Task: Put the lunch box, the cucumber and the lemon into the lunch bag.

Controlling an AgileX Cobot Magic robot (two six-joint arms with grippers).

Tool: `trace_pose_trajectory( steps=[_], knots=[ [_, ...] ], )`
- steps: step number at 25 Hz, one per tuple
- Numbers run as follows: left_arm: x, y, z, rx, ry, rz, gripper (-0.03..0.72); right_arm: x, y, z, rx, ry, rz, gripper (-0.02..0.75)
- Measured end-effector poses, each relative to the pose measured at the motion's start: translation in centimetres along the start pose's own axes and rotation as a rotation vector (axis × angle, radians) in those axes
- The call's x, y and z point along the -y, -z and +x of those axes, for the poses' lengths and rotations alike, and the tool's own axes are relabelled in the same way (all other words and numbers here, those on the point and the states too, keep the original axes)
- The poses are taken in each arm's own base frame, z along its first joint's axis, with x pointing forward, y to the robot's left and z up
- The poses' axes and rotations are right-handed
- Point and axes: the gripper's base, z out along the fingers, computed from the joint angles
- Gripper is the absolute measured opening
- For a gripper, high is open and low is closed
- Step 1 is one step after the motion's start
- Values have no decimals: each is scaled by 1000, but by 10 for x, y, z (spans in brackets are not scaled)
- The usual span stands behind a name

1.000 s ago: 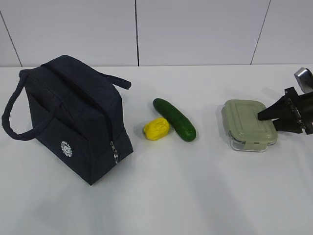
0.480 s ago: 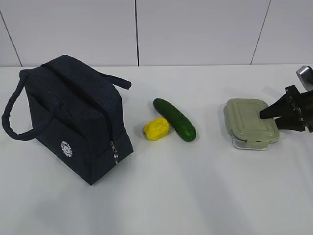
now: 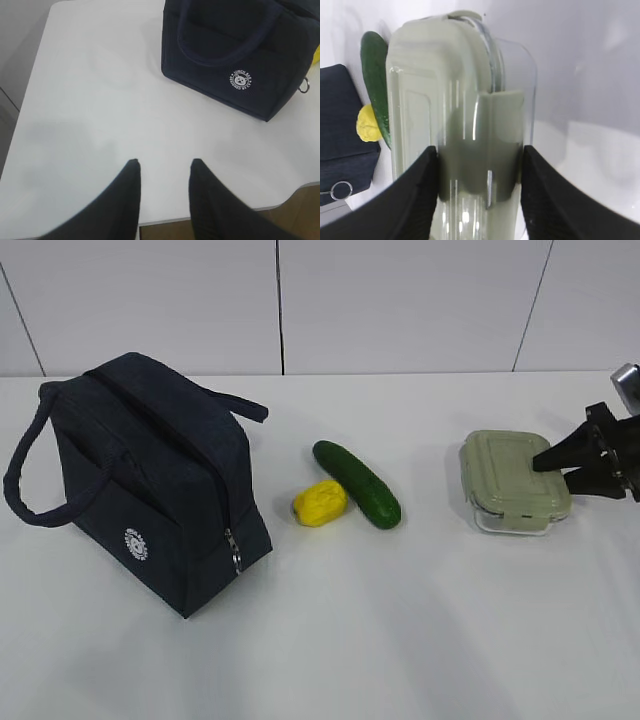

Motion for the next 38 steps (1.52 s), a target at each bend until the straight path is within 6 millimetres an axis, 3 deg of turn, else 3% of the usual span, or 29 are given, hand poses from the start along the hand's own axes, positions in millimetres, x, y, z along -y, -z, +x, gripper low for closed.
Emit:
trace_pose_trajectory(
  steps=[7, 12, 15, 19, 23, 31, 38],
  knots=[
    [1, -9, -8, -72, 26, 7, 240, -15, -9, 0, -20, -1, -9, 372],
    [3, -13, -39, -71, 63, 26, 240, -26, -7, -1, -14, 21, -11, 372],
    [7, -21, -61, -18, 175, 61, 244, -32, -4, -2, -3, 31, -13, 372],
    [15, -49, -82, -30, 334, 150, 313, -33, -3, -2, -2, 25, -12, 372],
    [26, -89, -98, -111, 545, 254, 402, -37, 0, -3, 5, 29, -11, 372],
    [32, -167, -105, -238, 821, 274, 372, -47, 6, -5, 31, 42, -20, 372],
    [38, -215, -124, -246, 839, 348, 355, -48, 7, -6, 34, 44, -21, 372]
  ],
)
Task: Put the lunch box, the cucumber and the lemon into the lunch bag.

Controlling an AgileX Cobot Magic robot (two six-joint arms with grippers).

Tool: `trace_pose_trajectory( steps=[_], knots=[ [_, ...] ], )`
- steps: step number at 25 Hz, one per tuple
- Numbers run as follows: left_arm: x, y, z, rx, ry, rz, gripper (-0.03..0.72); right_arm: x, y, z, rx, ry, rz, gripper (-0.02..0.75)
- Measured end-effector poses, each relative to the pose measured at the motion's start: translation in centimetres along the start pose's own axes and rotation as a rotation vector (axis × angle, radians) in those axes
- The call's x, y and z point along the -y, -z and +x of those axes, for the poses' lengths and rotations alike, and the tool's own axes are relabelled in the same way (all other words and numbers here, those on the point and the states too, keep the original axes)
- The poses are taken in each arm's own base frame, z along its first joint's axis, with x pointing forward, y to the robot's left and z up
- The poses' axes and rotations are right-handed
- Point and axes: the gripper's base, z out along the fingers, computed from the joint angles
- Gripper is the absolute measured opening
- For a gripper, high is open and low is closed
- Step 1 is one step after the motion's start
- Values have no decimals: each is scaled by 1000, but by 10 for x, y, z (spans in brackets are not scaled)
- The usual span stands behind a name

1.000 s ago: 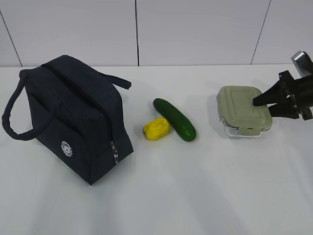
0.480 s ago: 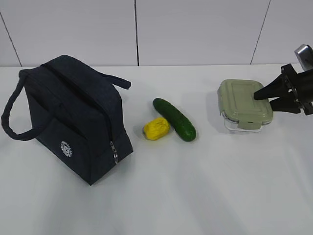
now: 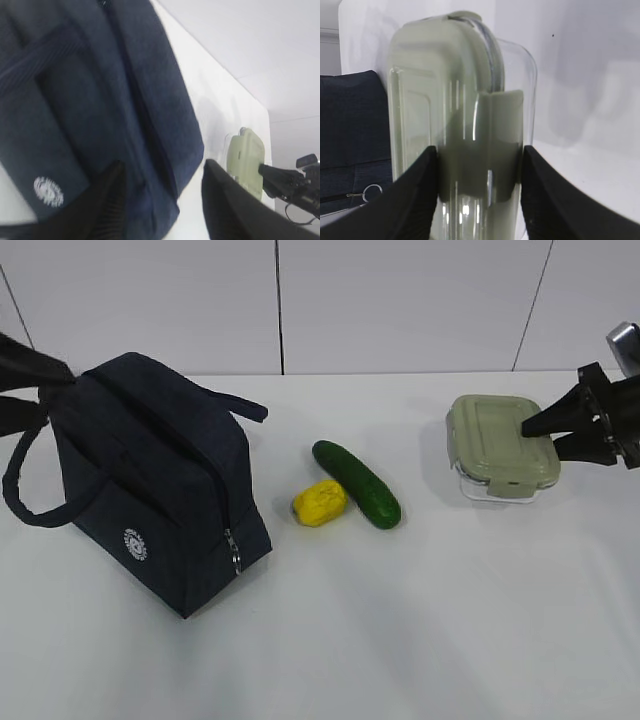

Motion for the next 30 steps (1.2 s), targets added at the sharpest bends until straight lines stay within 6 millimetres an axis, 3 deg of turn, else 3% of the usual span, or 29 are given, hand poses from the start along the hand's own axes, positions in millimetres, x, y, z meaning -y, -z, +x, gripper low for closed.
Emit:
trace_pose_trajectory(
  steps=[7, 18, 30],
  knots=[
    [-4, -33, -15, -39, -50, -42, 355, -2, 0, 0, 1, 5, 0, 370],
    [-9, -39, -20, -9, -57, -68, 355, -2, 0, 0, 2, 4, -2, 370],
    [-29, -70, -15, -98, 45, -116, 361, -2, 0, -1, 5, 2, -4, 370]
  ],
)
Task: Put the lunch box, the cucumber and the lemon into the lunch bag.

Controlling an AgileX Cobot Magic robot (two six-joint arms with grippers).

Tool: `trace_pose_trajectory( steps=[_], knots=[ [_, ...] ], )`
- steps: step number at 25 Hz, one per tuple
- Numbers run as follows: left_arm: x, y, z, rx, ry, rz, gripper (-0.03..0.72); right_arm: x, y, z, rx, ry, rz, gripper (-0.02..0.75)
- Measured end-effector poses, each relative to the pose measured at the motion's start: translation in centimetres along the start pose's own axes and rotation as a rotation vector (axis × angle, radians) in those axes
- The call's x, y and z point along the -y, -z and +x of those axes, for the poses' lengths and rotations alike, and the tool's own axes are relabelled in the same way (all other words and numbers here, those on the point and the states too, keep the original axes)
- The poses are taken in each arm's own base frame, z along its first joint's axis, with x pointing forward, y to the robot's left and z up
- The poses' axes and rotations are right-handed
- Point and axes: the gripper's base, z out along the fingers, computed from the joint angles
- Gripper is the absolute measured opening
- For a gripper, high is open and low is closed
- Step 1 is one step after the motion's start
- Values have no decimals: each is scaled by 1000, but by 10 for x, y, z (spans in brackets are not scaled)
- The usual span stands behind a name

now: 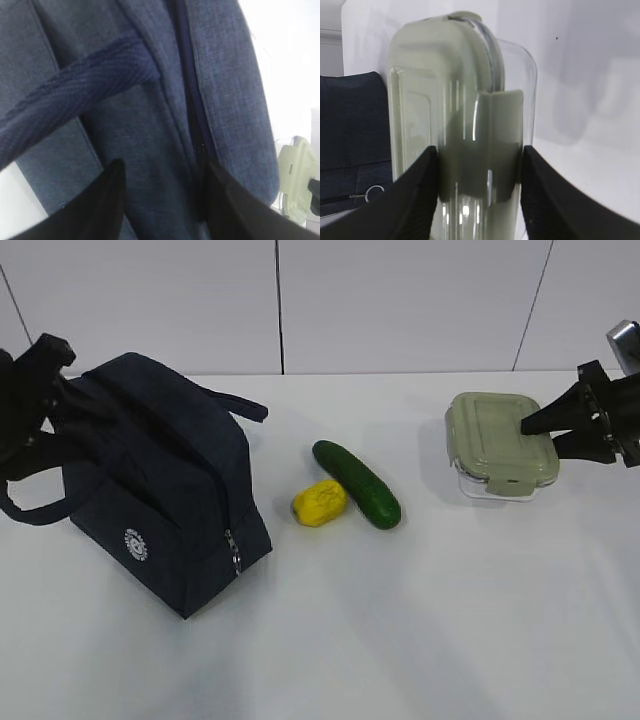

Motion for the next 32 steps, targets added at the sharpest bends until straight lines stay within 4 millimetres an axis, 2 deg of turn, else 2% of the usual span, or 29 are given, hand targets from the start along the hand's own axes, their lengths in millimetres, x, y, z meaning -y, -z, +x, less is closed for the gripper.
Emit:
trace_pose_trajectory(
  steps=[6, 9, 14, 22, 32],
  knots=[
    [10, -15, 9, -53, -23, 22, 361, 0, 0, 0, 1, 1, -1, 369],
    [15, -16, 12, -67, -42, 35, 361, 0, 0, 0, 1, 1, -1, 369],
    [16, -16, 14, -91, -71, 36, 361, 0, 0, 0, 1, 1, -1, 369],
    [23, -2, 15, -86, -147, 55, 361, 0, 0, 0, 1, 1, -1, 369],
    [18, 1, 10, -77, -171, 30, 361, 0, 0, 0, 1, 3, -1, 369]
  ],
)
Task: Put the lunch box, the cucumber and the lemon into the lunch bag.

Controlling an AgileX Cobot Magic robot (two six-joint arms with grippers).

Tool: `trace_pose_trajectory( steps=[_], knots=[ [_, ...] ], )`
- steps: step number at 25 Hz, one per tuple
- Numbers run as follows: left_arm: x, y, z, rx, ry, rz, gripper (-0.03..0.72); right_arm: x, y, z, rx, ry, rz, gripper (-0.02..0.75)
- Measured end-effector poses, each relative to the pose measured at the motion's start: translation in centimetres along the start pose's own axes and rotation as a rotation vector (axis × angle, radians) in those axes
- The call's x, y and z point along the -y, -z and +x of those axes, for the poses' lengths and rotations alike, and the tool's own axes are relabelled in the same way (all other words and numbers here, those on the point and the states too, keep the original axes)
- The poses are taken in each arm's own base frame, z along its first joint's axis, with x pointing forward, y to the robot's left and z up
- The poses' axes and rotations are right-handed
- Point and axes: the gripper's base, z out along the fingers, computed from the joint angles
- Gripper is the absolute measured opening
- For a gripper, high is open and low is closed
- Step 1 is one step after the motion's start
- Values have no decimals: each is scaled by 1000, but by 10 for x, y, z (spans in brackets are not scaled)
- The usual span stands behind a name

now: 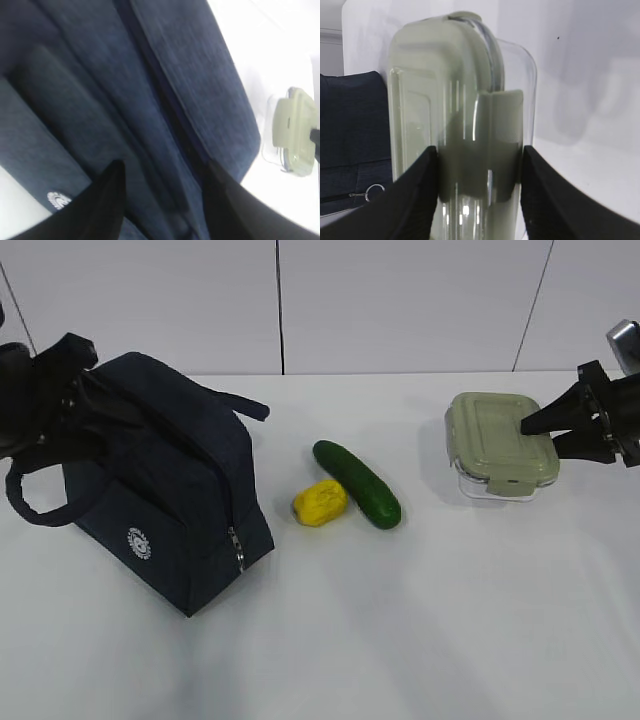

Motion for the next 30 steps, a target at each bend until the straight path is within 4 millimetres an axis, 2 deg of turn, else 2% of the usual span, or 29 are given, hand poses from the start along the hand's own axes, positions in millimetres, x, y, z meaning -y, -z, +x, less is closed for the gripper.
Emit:
trace_pose_trajectory(
  steps=[14, 19, 25, 30],
  knots=[
    [-2, 2, -7, 44, 84, 13, 347, 0, 0, 0, 0, 0, 0, 369],
    [-4, 0, -7, 40, 91, 10, 241, 0, 0, 0, 0, 0, 0, 369],
    [-4, 0, -7, 47, 93, 8, 27, 0, 0, 0, 0, 0, 0, 369],
    [-6, -2, -8, 50, 90, -3, -4, 0, 0, 0, 0, 0, 0, 369]
  ],
)
